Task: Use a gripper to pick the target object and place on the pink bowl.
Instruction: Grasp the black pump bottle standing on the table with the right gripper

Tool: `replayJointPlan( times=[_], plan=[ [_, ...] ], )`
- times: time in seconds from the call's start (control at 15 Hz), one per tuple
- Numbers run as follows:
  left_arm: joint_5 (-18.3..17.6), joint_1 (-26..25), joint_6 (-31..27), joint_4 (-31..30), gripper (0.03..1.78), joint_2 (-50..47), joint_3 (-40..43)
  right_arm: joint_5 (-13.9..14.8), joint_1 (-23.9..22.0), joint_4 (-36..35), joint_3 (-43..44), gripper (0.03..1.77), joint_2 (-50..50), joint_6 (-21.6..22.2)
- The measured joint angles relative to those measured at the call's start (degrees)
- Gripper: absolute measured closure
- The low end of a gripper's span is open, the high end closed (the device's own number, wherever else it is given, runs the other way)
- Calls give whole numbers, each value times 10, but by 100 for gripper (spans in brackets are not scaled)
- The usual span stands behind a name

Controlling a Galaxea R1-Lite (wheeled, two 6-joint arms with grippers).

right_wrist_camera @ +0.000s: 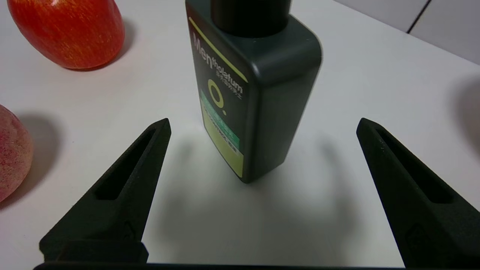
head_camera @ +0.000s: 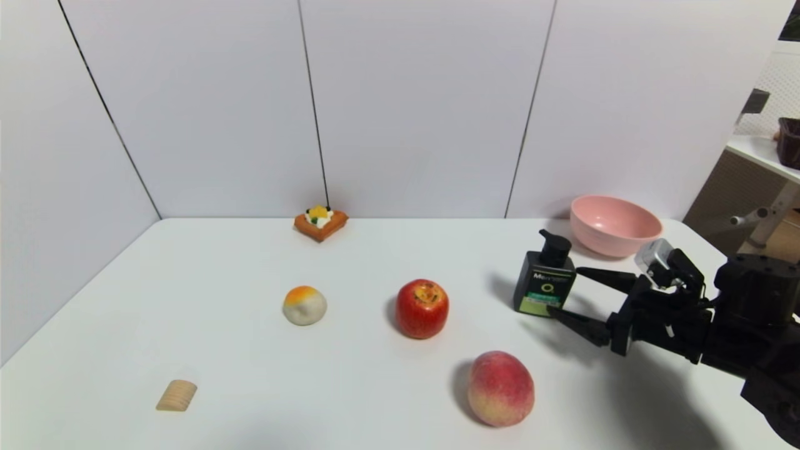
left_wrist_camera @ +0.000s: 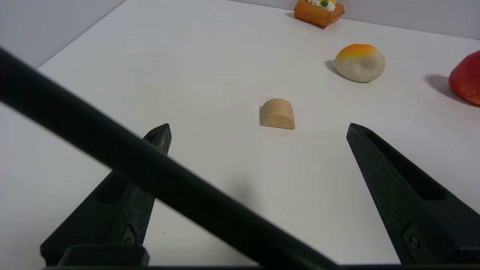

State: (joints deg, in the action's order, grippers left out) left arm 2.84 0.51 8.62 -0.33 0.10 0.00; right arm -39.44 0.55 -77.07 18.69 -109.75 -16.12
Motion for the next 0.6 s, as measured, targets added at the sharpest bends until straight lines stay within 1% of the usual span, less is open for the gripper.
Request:
replayJointPlan(
  times=[0.27,0.6],
  plan=[
    [0,0,0,0,12,0,0,1,30,-8,34,9,-33,0],
    [0,0,0,0,12,0,0,3,42,-8,101,9,-81,3]
  ],
)
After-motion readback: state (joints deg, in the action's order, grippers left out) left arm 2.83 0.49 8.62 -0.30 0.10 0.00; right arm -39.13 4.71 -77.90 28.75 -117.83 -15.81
